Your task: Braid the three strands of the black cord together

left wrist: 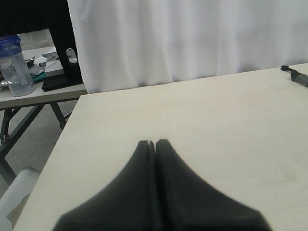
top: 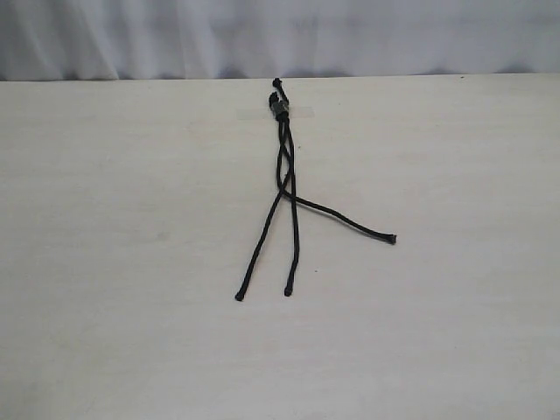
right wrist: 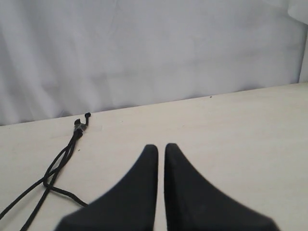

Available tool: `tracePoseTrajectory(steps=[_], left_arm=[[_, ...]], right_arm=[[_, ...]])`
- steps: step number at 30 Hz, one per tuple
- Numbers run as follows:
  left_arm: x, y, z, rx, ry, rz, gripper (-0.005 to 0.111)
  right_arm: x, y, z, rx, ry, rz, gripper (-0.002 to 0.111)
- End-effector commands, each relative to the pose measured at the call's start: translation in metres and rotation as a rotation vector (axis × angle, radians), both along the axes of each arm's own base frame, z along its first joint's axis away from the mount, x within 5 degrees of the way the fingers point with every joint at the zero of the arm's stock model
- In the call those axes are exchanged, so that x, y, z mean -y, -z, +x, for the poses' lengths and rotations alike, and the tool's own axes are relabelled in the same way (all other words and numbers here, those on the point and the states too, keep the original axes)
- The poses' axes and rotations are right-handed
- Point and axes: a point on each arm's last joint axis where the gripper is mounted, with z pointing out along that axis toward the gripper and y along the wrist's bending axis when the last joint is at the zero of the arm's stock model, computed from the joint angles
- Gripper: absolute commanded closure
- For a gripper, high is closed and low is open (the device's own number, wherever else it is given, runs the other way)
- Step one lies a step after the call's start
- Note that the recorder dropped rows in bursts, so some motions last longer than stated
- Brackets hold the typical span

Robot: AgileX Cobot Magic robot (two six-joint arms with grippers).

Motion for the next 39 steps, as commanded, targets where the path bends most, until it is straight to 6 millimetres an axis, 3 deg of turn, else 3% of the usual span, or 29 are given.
tracePoseTrajectory(steps=[1, 39], left_arm=[[0.0, 0.0008, 0.0, 0.002, 0.0, 0.001, 0.107], [0.0, 0.0009, 0.0, 0.001, 0.0, 0.003, 0.107]], right_arm=[[0.0004, 0.0032, -0.0005, -0.024, 0.004, -0.015, 0.104], [0.0003, 0.0095, -0.0014, -0.095, -0.012, -0.135, 0.104]])
